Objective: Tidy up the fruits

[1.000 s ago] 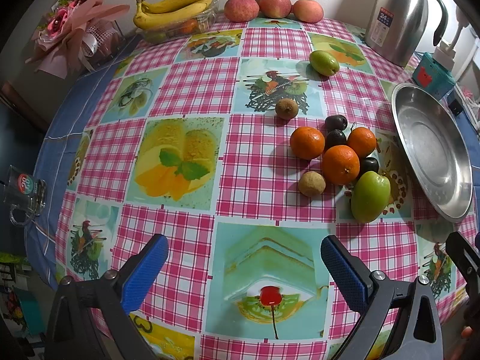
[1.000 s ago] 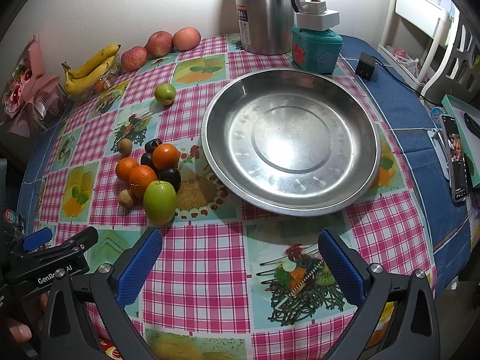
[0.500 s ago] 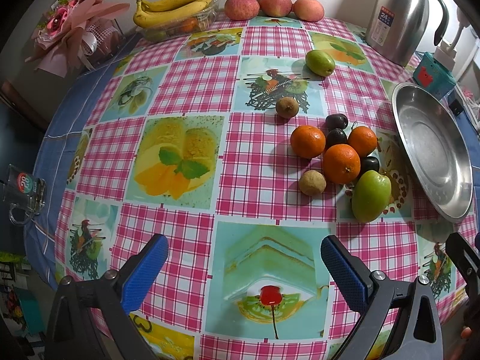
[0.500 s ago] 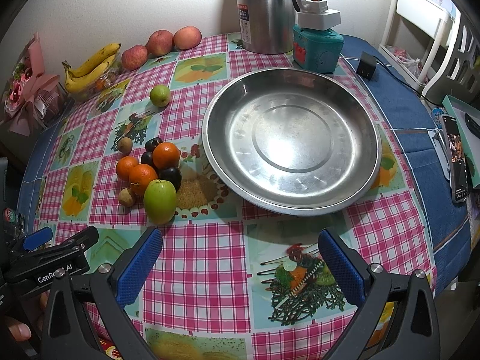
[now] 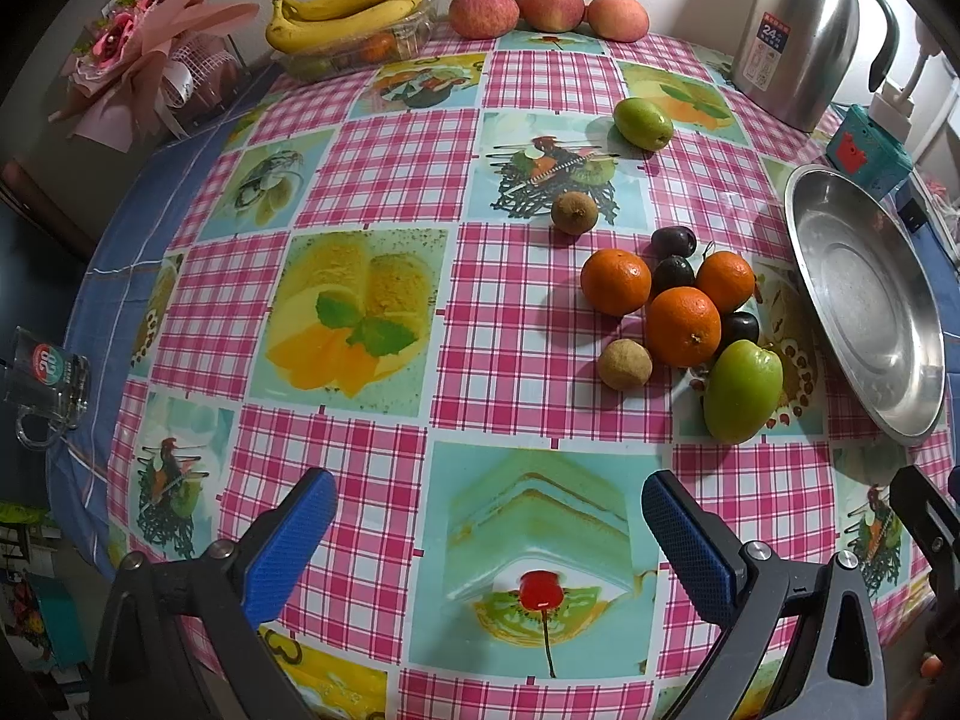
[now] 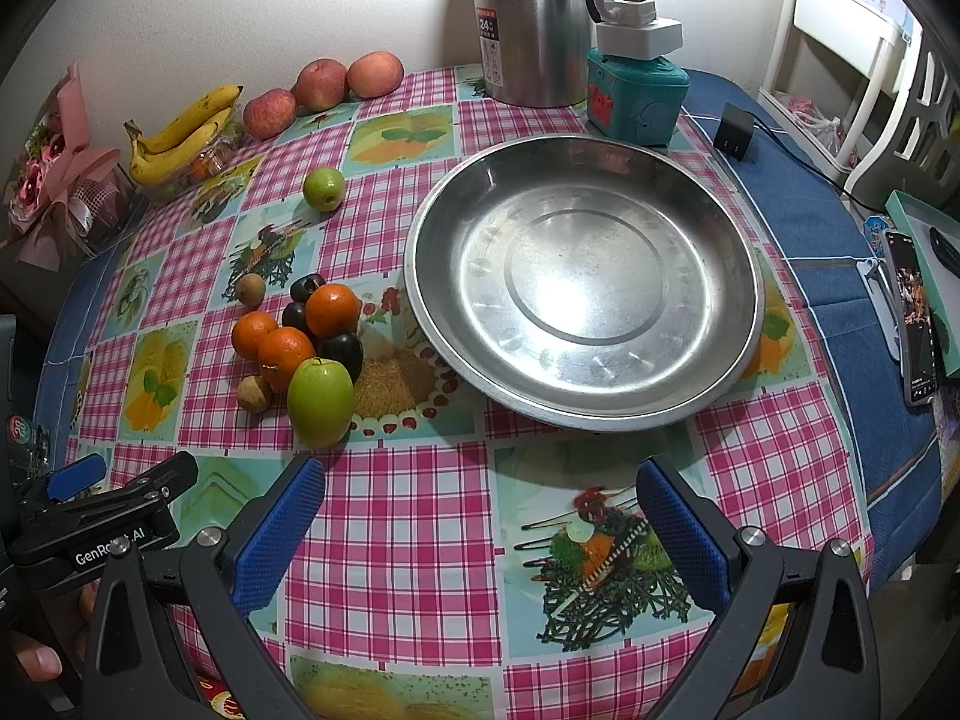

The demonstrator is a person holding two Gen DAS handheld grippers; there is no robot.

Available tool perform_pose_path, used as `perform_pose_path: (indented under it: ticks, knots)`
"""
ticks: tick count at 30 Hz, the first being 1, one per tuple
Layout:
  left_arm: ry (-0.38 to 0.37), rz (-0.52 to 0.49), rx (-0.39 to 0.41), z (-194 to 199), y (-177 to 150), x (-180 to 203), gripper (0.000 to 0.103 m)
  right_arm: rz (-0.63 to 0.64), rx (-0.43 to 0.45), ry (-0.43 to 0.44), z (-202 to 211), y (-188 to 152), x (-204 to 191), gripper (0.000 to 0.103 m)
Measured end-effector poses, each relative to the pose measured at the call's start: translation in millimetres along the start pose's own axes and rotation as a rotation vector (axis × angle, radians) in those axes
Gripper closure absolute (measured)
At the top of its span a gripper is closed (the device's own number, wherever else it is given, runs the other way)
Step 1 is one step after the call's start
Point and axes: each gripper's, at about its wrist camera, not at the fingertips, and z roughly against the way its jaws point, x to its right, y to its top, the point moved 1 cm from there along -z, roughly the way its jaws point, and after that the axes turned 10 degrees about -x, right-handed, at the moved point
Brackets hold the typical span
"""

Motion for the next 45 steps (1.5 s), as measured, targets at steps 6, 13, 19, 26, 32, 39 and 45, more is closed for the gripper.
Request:
perform_pose_path:
  ticks: [6, 13, 19, 26, 32, 39, 45]
  knots:
    - [-0.001, 0.0, 0.0, -0.7, -0.5, 0.5, 0.0, 0.0, -0.001, 0.0, -0.1, 0.2, -0.2, 0.0]
    - [0.003, 0.028, -0.008, -1.3, 3.9, -3.3, 0.0, 0.008, -0.008, 0.002, -2.4, -1.1, -2.7, 0.0]
    - [-0.037, 0.058, 0.001, 12.9, 17.3, -6.4, 0.0, 0.007, -0.017, 0.037, -1.7, 5.6, -7.9, 0.0]
    - [-0.079, 0.106, 0.018, 27.1, 42.6, -12.3, 0.0, 0.008, -0.034, 0.035, 4.2, 25.1, -20.0, 0.0]
    - [-0.1, 0.149, 0.004, 23.6, 61.5, -14.8, 0.0, 0.017, -0.075, 0.031, -5.3, 41.8, -32.7, 0.0]
    - [-0.128, 0.142, -0.018, 13.3, 81.0, -6.1, 0.0, 0.026, -0.13, 0.044, -24.3, 58.1, -49.2, 0.0]
    - [-0.13, 0.139, -0.041, 0.7, 95.5, -9.4, 0.0, 0.033, -0.178, 0.049, -44.4, 70.3, -61.0, 0.0]
